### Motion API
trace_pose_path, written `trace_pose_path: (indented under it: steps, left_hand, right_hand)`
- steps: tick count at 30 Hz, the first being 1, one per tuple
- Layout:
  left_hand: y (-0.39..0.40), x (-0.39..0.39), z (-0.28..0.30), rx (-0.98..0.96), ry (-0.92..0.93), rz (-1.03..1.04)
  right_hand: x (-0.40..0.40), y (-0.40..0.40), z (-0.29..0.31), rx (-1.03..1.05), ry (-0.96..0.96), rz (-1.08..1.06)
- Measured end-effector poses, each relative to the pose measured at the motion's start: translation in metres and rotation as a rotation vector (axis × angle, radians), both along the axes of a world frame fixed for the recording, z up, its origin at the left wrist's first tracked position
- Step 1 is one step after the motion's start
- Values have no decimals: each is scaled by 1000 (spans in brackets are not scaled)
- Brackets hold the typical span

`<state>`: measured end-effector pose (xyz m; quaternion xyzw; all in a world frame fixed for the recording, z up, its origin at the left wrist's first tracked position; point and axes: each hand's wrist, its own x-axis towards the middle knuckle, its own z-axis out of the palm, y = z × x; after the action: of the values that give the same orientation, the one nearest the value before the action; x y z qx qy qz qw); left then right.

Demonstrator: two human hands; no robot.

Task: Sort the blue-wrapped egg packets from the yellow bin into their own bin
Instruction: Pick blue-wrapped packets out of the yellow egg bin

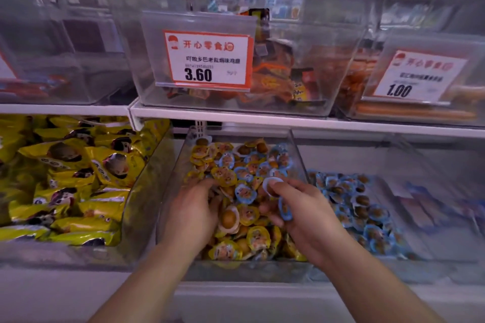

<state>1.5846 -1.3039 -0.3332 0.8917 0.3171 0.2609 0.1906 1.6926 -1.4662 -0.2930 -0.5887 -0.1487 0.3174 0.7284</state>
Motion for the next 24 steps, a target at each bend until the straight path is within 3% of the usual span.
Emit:
trace_pose_path:
  steps: [3,8,10,12,14,18,21,24]
  left_hand:
    - [-1,-3,6,-146,-253,2]
    - [-33,0,36,-644,-728,-149]
    - [-51,6,39,-921,-836,-222]
    - [-62,9,40,-1071,-883,-222]
    - [-65,11,38,-961,-853,-201]
    - [-70,11,36,-523,-661,-366]
    - [-76,10,34,-567,-657,-485]
    - [-66,4,30,-559,-556,-445]
  right_hand:
    - [-4,-4,5,28,45,16]
    - [-12,-3,14,33,162,35]
    - [-18,-2,18,56,263,124]
    - [-25,-1,20,94,325,224]
    - [-28,0,19,129,363,268]
    - [-31,-1,23,229,437,206]
    - [-24,-7,26,284,365,95]
    - [2,-23,34,281,188,4]
